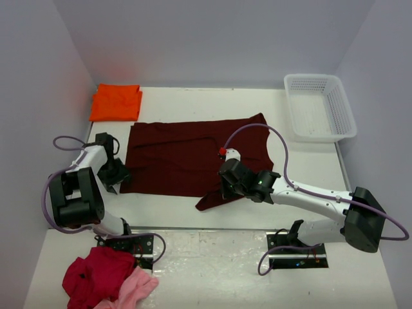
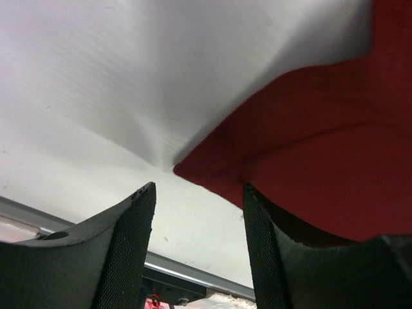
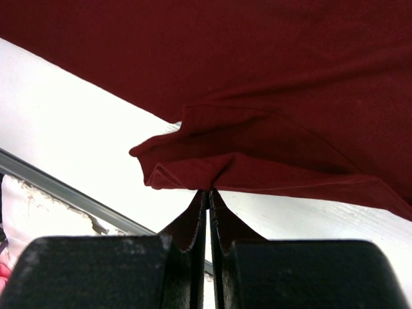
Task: Fold and stack the t-shirts
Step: Grap the side of the flattened tshirt closest away from the robot with both arms
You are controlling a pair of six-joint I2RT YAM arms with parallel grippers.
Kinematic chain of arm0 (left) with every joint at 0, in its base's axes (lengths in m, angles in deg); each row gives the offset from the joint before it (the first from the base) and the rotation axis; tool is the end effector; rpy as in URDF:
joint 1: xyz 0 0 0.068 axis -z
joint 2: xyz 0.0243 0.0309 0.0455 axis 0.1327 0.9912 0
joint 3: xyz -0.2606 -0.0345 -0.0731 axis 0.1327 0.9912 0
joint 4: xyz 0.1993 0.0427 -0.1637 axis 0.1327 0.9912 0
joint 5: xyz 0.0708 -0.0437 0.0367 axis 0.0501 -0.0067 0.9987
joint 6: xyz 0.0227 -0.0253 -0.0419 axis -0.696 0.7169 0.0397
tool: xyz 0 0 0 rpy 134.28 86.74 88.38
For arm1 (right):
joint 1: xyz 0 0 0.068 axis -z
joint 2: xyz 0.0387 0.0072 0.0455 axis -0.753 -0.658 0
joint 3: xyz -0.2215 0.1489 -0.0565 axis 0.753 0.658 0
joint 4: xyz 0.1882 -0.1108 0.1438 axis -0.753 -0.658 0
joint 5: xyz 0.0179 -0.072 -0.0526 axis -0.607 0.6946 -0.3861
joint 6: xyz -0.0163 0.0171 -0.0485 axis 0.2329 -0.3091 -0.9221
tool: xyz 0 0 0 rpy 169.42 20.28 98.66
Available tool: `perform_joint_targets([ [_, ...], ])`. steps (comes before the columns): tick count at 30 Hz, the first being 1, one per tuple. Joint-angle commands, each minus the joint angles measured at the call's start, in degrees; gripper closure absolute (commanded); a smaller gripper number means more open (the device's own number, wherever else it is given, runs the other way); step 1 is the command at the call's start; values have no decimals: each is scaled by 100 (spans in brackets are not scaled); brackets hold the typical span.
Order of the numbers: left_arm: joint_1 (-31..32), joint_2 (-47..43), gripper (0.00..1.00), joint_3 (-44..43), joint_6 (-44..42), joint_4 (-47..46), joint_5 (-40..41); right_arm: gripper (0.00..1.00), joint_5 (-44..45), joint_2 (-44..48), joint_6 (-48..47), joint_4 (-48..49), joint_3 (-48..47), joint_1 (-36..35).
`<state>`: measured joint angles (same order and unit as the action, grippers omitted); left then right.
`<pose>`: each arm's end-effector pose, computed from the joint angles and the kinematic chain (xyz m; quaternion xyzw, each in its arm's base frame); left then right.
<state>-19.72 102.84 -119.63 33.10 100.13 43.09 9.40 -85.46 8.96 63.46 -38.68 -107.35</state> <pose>0.2372 0.0538 0.1666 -0.3516 0.9346 0.0374 0.0388 0.1413 0.2175 0.2293 -0.1250 0.9293 0.1932 0.2888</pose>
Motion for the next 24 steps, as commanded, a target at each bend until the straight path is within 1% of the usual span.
perform_joint_targets([
  [1,-170,-72,43,28,21,279,-43,100,148,147,-90,135,46,-21],
  [12,-381,508,43,-86,-67,69,-34,100,130,235,-81,179,108,-21],
  [16,-442,807,45,-87,-14,-107,63,100,121,261,-81,153,90,-21],
  [18,-443,956,50,-104,-6,-186,54,100,104,270,-73,161,108,-21],
  [19,-443,992,57,-122,3,-212,54,100,95,261,-64,153,108,-21],
  [21,-443,1053,64,-130,12,-283,46,100,95,226,-38,161,117,-21],
  [22,-443,1114,70,-148,3,-292,45,100,86,200,-37,170,99,-21],
  [24,-443,1159,78,-148,3,-336,28,100,121,182,-20,153,108,-21],
])
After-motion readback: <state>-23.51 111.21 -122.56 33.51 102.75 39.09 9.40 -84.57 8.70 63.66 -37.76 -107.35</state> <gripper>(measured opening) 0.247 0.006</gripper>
